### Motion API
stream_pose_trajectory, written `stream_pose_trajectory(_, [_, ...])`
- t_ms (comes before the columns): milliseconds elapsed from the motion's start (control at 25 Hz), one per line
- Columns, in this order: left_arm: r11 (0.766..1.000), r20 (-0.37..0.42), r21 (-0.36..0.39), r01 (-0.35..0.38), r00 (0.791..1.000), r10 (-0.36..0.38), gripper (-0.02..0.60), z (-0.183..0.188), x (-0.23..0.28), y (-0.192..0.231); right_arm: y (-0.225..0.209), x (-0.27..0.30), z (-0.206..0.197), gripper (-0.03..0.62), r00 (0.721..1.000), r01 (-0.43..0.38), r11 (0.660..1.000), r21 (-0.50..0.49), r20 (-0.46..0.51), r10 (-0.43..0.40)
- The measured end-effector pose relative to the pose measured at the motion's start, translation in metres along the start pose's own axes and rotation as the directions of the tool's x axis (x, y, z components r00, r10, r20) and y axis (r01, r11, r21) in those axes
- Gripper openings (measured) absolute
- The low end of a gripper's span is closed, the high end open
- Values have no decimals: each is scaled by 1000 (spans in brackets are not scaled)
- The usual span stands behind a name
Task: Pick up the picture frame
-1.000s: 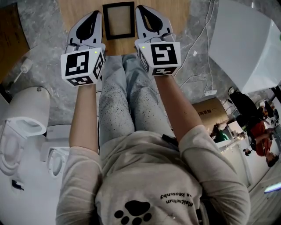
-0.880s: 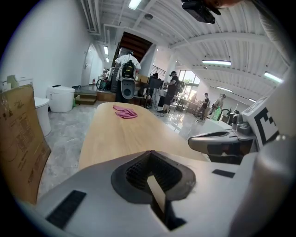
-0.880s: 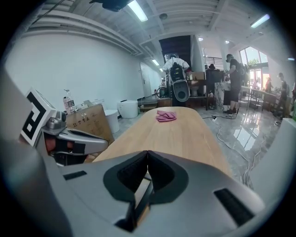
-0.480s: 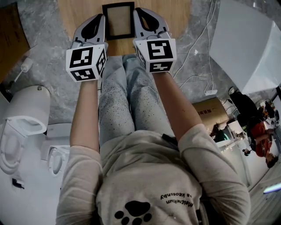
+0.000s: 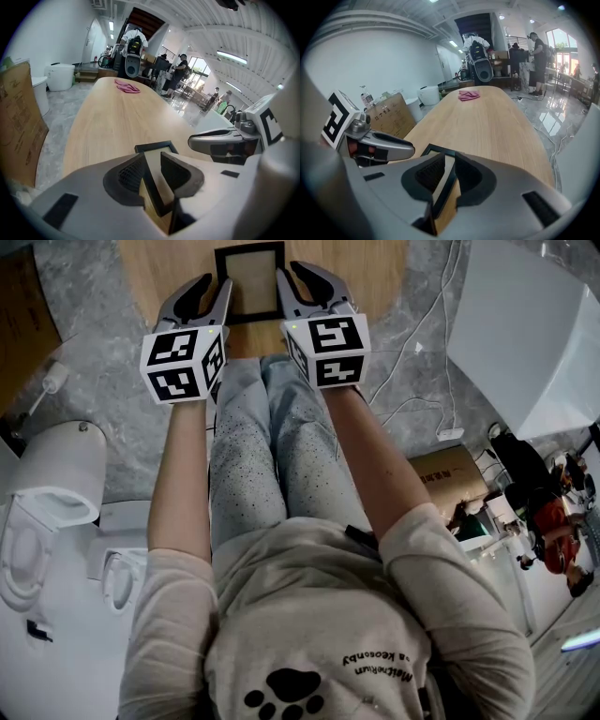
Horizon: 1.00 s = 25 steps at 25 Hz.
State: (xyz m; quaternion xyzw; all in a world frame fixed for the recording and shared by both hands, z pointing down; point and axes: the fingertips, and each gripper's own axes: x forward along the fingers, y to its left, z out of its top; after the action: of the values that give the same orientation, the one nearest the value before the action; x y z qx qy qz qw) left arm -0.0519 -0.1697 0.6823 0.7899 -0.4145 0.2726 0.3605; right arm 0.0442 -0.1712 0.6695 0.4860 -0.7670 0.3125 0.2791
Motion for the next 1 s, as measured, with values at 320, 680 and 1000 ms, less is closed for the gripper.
stream_pose_trajectory(320, [1000,-93,-12,-6,996,4,121,-27,9,3,3,9,-35,102,993,-20,999,40,-118,25])
stream_pose_trajectory(680, [999,-167,-33,1,986,-6,144,-48,14,-1,3,14,-62,120,975,0,995,95,-220,20])
stream_pose_trajectory(1000, [999,-170,-33,6,985,-11,144,-51,11,-2,3,24,-73,101,961,26,992,124,-276,9])
